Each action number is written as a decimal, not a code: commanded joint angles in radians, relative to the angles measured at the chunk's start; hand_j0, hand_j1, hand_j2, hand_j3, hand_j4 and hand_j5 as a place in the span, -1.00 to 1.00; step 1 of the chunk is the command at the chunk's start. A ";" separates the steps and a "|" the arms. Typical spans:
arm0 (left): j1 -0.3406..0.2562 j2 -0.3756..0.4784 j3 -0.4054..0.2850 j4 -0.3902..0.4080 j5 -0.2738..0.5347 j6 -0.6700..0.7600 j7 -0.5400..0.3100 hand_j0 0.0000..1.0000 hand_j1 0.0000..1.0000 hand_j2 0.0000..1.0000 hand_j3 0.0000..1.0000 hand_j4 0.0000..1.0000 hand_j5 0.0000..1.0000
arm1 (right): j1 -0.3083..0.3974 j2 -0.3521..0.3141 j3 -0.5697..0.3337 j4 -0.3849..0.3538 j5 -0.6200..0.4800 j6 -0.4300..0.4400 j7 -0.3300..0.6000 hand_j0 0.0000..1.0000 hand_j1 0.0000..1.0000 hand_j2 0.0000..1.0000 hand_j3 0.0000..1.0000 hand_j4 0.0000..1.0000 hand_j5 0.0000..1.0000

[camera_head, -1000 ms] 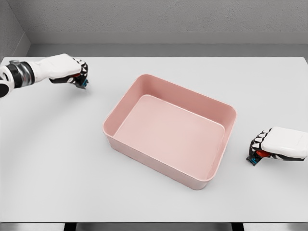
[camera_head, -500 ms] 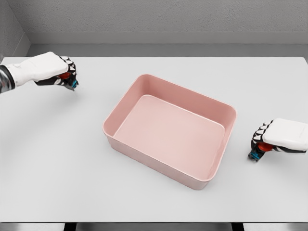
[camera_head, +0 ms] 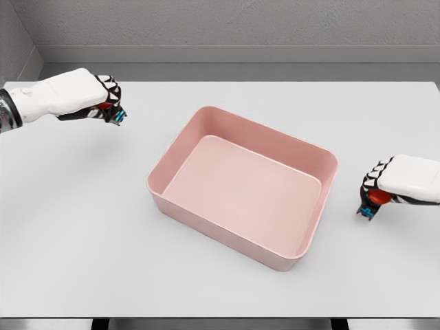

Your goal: Put the industrial switch in the basket with both arms

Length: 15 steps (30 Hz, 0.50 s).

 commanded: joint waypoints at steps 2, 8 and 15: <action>0.000 -0.005 0.002 -0.053 0.008 0.002 0.000 -0.74 -0.74 -0.74 -0.74 -0.74 -0.74 | -0.005 -0.001 0.000 0.000 -0.006 0.003 -0.001 -0.02 -0.02 -0.02 -0.02 -0.02 -0.02; 0.002 -0.019 0.002 -0.130 0.010 0.002 0.002 -0.73 -0.73 -0.73 -0.73 -0.73 -0.73 | -0.031 -0.006 0.000 0.000 -0.020 0.003 -0.001 -0.01 -0.01 -0.01 -0.01 -0.01 -0.01; 0.028 -0.034 -0.002 -0.229 0.010 0.002 0.000 -0.73 -0.73 -0.73 -0.73 -0.73 -0.73 | -0.063 -0.010 0.000 0.001 -0.038 0.003 -0.001 0.00 0.00 0.00 0.00 0.00 0.00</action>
